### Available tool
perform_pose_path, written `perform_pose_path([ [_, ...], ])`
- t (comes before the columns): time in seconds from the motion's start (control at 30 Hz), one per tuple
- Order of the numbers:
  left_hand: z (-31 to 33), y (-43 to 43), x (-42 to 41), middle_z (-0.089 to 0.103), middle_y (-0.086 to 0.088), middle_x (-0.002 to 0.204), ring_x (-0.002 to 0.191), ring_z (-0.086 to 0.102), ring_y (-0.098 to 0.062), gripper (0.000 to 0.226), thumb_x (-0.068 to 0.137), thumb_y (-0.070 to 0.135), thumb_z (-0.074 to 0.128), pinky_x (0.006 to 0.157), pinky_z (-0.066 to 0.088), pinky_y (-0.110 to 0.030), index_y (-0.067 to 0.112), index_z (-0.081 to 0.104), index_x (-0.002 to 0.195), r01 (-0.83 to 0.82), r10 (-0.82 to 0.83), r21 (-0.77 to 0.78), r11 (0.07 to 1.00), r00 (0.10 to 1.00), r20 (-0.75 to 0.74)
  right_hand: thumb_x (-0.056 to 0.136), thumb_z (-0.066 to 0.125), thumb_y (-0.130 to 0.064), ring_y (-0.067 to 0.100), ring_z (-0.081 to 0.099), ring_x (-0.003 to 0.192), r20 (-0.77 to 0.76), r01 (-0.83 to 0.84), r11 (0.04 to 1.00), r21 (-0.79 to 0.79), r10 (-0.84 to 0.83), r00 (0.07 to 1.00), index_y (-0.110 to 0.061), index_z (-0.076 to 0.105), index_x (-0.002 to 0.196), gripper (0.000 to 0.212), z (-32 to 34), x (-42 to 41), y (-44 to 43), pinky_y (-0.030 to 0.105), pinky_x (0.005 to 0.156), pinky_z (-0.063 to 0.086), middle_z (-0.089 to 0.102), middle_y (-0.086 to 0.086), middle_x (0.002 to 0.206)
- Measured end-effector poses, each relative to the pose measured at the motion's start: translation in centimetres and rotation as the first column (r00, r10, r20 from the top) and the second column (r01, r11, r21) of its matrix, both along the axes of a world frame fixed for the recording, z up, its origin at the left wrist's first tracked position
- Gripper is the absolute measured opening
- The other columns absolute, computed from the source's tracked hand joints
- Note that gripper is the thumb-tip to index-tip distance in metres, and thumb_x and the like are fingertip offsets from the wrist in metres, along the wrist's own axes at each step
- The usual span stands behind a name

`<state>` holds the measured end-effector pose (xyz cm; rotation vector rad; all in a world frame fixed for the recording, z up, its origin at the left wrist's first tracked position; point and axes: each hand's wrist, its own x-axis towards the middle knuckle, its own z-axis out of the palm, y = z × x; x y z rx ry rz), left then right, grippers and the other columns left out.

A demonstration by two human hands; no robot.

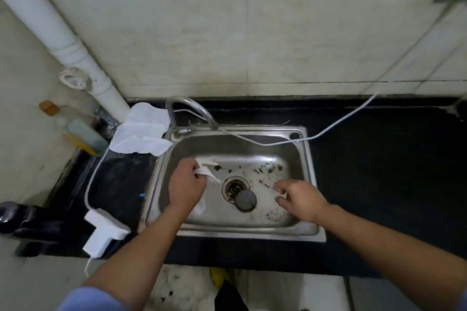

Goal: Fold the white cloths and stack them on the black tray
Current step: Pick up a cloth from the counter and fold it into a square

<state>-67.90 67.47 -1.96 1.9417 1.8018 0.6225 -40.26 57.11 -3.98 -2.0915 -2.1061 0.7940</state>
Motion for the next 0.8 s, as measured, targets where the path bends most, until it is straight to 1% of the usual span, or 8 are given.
perform_pose_path([
  [0.1, 0.7, -3.5, 6.6, 0.051, 0.003, 0.071, 0.064, 0.049, -0.017, 0.015, 0.08, 0.01, 0.057, 0.052, 0.034, -0.029, 0.015, 0.048, 0.07, 0.1, -0.1, 0.001, 0.995, 0.994, 0.039, 0.09, 0.054, -0.039, 0.02, 0.062, 0.098, 0.024, 0.065, 0.998, 0.007, -0.065, 0.998, -0.028, 0.056, 0.122, 0.034, 0.4, 5.8, -5.0, 0.031, 0.08, 0.048, 0.064, -0.003, 0.111],
  [0.17, 1.2, -5.6, 11.1, 0.053, 0.002, 0.071, 0.067, 0.051, -0.018, 0.014, 0.081, 0.009, 0.057, 0.054, 0.037, -0.03, 0.015, 0.049, 0.071, 0.169, -0.168, -0.006, 0.986, 0.983, 0.07, 0.09, 0.054, -0.041, 0.02, 0.062, 0.099, 0.042, 0.125, 0.992, 0.02, -0.126, 0.991, -0.03, 0.055, 0.122, 0.034, 0.9, 9.5, -8.2, 0.033, 0.081, 0.049, 0.063, -0.004, 0.113],
  [0.23, 1.8, -7.4, 15.5, 0.052, 0.0, 0.075, 0.068, 0.051, -0.019, 0.013, 0.08, 0.008, 0.057, 0.058, 0.039, -0.033, 0.014, 0.049, 0.072, 0.265, -0.265, 0.011, 0.964, 0.962, 0.063, 0.091, 0.054, -0.043, 0.018, 0.062, 0.101, 0.05, 0.194, 0.98, 0.034, -0.195, 0.979, -0.031, 0.054, 0.124, 0.036, 1.6, 12.8, -11.0, 0.033, 0.083, 0.049, 0.063, -0.006, 0.113],
  [0.37, 2.8, -10.0, 23.6, 0.052, 0.0, 0.08, 0.07, 0.051, -0.02, 0.014, 0.077, 0.009, 0.06, 0.062, 0.042, -0.037, 0.017, 0.049, 0.073, 0.435, -0.436, 0.032, 0.9, 0.899, 0.029, 0.092, 0.054, -0.042, 0.017, 0.062, 0.098, 0.041, 0.328, 0.944, 0.04, -0.329, 0.943, -0.03, 0.053, 0.125, 0.035, 2.2, 18.4, -15.7, 0.033, 0.083, 0.05, 0.062, -0.006, 0.113],
  [0.53, 2.7, -12.2, 32.1, 0.051, 0.004, 0.082, 0.072, 0.051, -0.017, 0.013, 0.079, 0.01, 0.058, 0.064, 0.042, -0.033, 0.018, 0.049, 0.075, 0.59, -0.59, 0.011, 0.807, 0.808, 0.001, 0.093, 0.053, -0.042, 0.016, 0.061, 0.097, 0.029, 0.472, 0.882, 0.019, -0.472, 0.881, -0.029, 0.053, 0.125, 0.034, 1.9, 22.9, -20.3, 0.032, 0.081, 0.049, 0.062, -0.007, 0.109],
  [0.67, 1.6, -13.2, 37.5, 0.051, 0.004, 0.082, 0.071, 0.053, -0.018, 0.012, 0.078, 0.007, 0.057, 0.064, 0.044, -0.033, 0.017, 0.051, 0.075, 0.683, -0.681, -0.025, 0.73, 0.73, 0.054, 0.093, 0.052, -0.042, 0.015, 0.061, 0.095, 0.051, 0.555, 0.832, 0.003, -0.555, 0.831, -0.03, 0.052, 0.125, 0.034, 1.4, 25.6, -23.2, 0.029, 0.078, 0.046, 0.061, -0.008, 0.106],
  [0.8, -0.6, -13.9, 40.5, 0.052, 0.003, 0.085, 0.072, 0.055, -0.018, 0.009, 0.078, 0.008, 0.055, 0.065, 0.046, -0.034, 0.016, 0.053, 0.078, 0.761, -0.757, -0.065, 0.646, 0.649, 0.078, 0.094, 0.051, -0.042, 0.014, 0.06, 0.095, 0.083, 0.634, 0.773, -0.033, -0.63, 0.773, -0.03, 0.052, 0.126, 0.034, 1.4, 28.1, -24.7, 0.03, 0.081, 0.047, 0.061, -0.009, 0.105],
])
